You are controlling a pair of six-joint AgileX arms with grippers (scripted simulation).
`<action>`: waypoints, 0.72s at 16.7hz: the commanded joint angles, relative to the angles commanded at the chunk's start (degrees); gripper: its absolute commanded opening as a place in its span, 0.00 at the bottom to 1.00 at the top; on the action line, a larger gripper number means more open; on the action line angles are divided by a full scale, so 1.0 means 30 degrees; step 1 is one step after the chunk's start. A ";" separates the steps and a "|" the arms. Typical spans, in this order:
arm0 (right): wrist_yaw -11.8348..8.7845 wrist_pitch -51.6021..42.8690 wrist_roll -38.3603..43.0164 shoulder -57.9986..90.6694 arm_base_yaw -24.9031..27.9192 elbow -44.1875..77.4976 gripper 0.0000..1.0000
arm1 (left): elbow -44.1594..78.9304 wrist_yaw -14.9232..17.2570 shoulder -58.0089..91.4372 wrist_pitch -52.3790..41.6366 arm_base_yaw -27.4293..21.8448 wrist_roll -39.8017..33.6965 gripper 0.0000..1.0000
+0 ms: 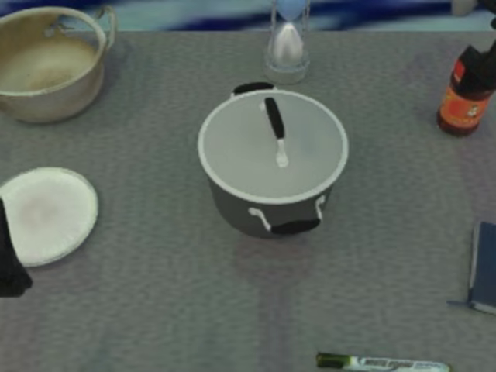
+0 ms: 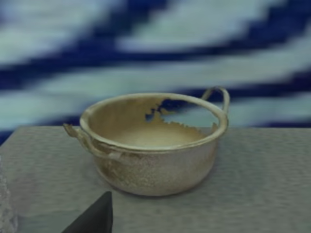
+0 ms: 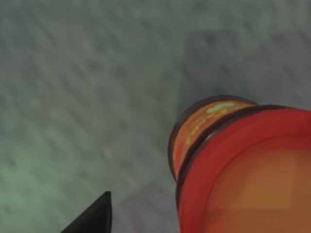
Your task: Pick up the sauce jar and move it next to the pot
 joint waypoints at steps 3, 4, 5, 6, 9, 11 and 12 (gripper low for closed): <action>0.0023 0.0102 0.0042 0.0010 0.0110 -0.0112 1.00 | 0.0000 0.0000 0.0000 0.0000 0.0000 0.0000 1.00; 0.0023 0.0372 0.0100 0.0024 0.0114 -0.0343 1.00 | 0.0000 0.0000 0.0000 0.0000 0.0000 0.0000 1.00; 0.0030 0.0797 0.0163 0.0060 0.0148 -0.0705 1.00 | 0.0000 0.0000 0.0000 0.0000 0.0000 0.0000 1.00; 0.0043 0.1315 0.0218 0.0116 0.0209 -0.1150 1.00 | 0.0000 0.0000 0.0000 0.0000 0.0000 0.0000 1.00; 0.0080 0.2962 0.0391 0.0331 0.0385 -0.2505 1.00 | 0.0000 0.0000 0.0000 0.0000 0.0000 0.0000 1.00; 0.0091 0.3393 0.0440 0.0402 0.0434 -0.2892 1.00 | 0.0000 0.0000 0.0000 0.0000 0.0000 0.0000 1.00; 0.0091 0.3393 0.0440 0.0402 0.0434 -0.2892 1.00 | 0.0000 0.0000 0.0000 0.0000 0.0000 0.0000 1.00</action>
